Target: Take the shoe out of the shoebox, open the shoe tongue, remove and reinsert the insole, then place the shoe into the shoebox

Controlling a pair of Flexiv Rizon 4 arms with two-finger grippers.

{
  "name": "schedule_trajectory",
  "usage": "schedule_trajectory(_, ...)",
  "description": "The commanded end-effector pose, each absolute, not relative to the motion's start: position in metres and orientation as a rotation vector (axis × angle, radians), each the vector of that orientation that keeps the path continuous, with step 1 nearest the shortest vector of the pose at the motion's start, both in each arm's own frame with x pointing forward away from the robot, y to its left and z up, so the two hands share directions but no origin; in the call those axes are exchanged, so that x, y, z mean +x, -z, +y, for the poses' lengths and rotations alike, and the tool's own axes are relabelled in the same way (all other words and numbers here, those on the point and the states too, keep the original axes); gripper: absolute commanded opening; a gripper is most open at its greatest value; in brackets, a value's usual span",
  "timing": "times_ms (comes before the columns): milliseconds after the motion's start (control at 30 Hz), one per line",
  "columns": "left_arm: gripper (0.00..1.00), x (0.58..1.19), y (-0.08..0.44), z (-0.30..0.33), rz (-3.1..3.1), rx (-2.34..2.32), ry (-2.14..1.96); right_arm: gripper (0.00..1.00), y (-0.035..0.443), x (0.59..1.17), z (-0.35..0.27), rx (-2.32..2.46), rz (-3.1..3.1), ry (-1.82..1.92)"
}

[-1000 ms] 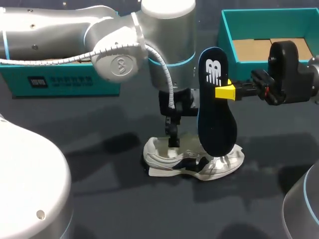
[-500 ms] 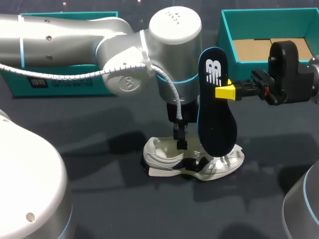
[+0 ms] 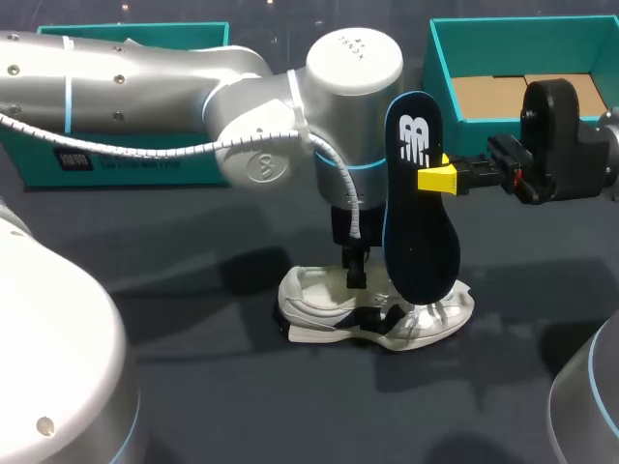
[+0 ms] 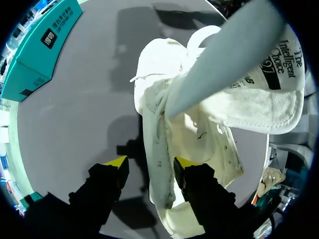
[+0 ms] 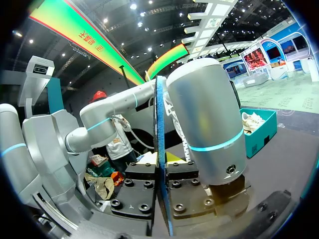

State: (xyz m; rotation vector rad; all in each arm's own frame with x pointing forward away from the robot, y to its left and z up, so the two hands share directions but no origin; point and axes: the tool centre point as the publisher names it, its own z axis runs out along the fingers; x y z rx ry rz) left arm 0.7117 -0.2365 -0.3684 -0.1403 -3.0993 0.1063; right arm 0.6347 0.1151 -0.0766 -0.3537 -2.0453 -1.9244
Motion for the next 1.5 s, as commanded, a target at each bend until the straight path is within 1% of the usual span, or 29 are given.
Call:
schedule_trajectory(33, 0.33, 0.711, 0.376, -0.241, -3.088, -0.146, -0.097, 0.0, 0.077, 0.635, 0.116, -0.354, -2.046, 1.923)
schedule_trajectory(67, 0.27, 0.71, 0.377, -0.241, -3.087, -0.147, -0.096, 0.0, 0.077, 0.635, 0.116, -0.354, -2.046, 1.923)
schedule_trajectory(100, 0.17, 0.71, 0.377, -0.24, -3.086, -0.146, -0.095, 0.0, 0.077, 0.635, 0.116, -0.354, -2.046, 1.923)
schedule_trajectory(133, 0.02, 0.709, 0.377, -0.239, -3.085, -0.146, -0.095, 0.0, 0.077, 0.635, 0.116, -0.354, -2.046, 1.923)
schedule_trajectory(167, 0.0, 0.709, 0.378, -0.239, -3.084, -0.145, -0.093, 0.0, 0.077, 0.635, 0.116, -0.354, -2.046, 1.923)
schedule_trajectory(400, 0.0, 0.704, 0.375, -0.231, -3.078, -0.162, -0.095, 0.0, 0.077, 0.635, 0.116, -0.354, -2.046, 1.923)
schedule_trajectory(567, 0.0, 0.703, 0.36, -0.226, -3.05, -0.296, -0.129, 0.0, 0.077, 0.635, 0.116, -0.354, -2.046, 1.923)
schedule_trajectory(700, 0.0, 0.705, 0.343, -0.225, -2.98, -0.518, -0.122, 0.0, 0.077, 0.635, 0.116, -0.354, -2.046, 1.923)
schedule_trajectory(800, 0.0, 0.705, 0.331, -0.225, -2.859, -0.871, -0.071, 0.0, 0.077, 0.635, 0.116, -0.354, -2.046, 1.923)
schedule_trajectory(1233, 0.0, 0.705, 0.331, -0.225, -2.859, -0.871, -0.071, 0.0, 0.077, 0.635, 0.116, -0.354, -2.046, 1.923)
schedule_trajectory(1333, 0.0, 0.711, 0.329, -0.223, -2.805, -1.188, -0.153, 0.0, 0.077, 0.635, 0.116, -0.354, -2.046, 1.923)
schedule_trajectory(1400, 0.0, 0.712, 0.328, -0.222, -2.694, -1.557, -0.177, 0.0, 0.077, 0.635, 0.116, -0.354, -2.046, 1.923)
schedule_trajectory(1467, 0.0, 0.718, 0.328, -0.219, -2.695, -1.741, -0.084, 0.0, 0.077, 0.635, 0.116, -0.354, -2.046, 1.923)
schedule_trajectory(1500, 0.0, 0.724, 0.327, -0.218, -2.741, -1.706, -0.059, 0.0, 0.077, 0.635, 0.116, -0.354, -2.046, 1.923)
